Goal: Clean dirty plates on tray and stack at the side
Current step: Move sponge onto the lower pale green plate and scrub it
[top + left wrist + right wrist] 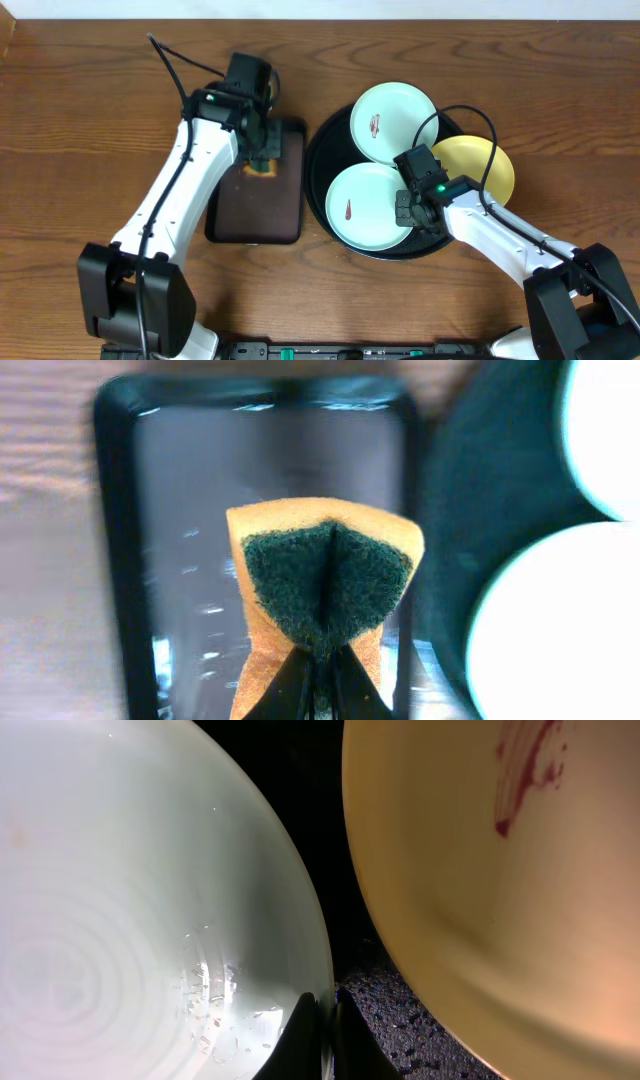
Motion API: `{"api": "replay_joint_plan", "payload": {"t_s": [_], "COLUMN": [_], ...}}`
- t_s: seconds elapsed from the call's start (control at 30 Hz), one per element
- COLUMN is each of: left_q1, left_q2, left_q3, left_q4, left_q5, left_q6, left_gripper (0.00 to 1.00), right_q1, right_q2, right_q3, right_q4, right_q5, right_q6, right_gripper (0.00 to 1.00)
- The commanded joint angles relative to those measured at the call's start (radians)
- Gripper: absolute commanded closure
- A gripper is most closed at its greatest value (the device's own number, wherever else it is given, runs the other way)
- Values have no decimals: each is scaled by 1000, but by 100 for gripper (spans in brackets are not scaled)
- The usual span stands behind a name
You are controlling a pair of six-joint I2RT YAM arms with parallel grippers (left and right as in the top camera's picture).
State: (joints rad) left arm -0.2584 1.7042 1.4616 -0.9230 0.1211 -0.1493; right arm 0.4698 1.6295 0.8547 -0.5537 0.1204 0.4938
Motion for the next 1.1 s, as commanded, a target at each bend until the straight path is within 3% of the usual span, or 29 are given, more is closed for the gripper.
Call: {"api": "replay_joint_plan", "payload": {"t_s": [0.0,0.2,0.43,0.63,1.07], "left_q1": [-23,-124,-253,-354,-420], "left_q2": [-13,16,39,47,155], "left_q3": [10,-97,-200,-201,-201], "left_q4": [-13,56,251,292,335], "left_q5": [216,200,182,-24,-108], "left_q6": [5,-37,-119,-172,-232], "left_gripper": [93,93,92,93,93], "right_q1": [10,10,10,10,10], "right_q2": [1,1,1,1,1], "right_q3": [-7,-7,-7,-7,-7], "right_q4": [2,2,1,1,-3], "right_q5": [6,6,6,6,5], "right_q6": [-1,-1,-1,-1,-2], "right_gripper": [99,99,99,99,99]}}
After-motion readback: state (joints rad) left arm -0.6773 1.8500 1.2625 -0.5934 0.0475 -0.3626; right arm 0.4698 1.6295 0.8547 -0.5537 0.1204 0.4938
